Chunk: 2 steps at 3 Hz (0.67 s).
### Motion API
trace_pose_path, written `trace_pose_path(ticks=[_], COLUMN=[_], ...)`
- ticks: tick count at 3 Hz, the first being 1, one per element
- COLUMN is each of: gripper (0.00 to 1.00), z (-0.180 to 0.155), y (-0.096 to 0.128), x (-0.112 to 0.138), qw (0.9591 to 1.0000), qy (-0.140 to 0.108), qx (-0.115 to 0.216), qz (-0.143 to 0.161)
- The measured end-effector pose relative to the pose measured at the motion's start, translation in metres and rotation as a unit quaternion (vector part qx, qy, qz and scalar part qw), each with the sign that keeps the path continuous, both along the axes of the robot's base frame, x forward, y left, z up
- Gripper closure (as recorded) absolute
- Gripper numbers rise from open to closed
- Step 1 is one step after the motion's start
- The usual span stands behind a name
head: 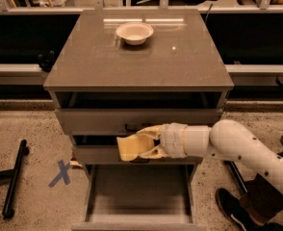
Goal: Pick sponge from bottom drawer and place on counter
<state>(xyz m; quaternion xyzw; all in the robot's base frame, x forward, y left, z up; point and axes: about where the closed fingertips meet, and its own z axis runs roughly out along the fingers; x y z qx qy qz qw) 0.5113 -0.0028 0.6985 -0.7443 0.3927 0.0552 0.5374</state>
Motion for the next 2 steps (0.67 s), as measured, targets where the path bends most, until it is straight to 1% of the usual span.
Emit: trace_pose_path(ticks=[1,2], gripper=[1.0,1.0], z=[0.039,0.077], y=[-0.009,-0.013], x=[0.026,0.047], qw=[0.9991,0.9965], qy=[-0.039,-0.076], qx=[-0.019,-0.036], qz=[-0.002,0.002])
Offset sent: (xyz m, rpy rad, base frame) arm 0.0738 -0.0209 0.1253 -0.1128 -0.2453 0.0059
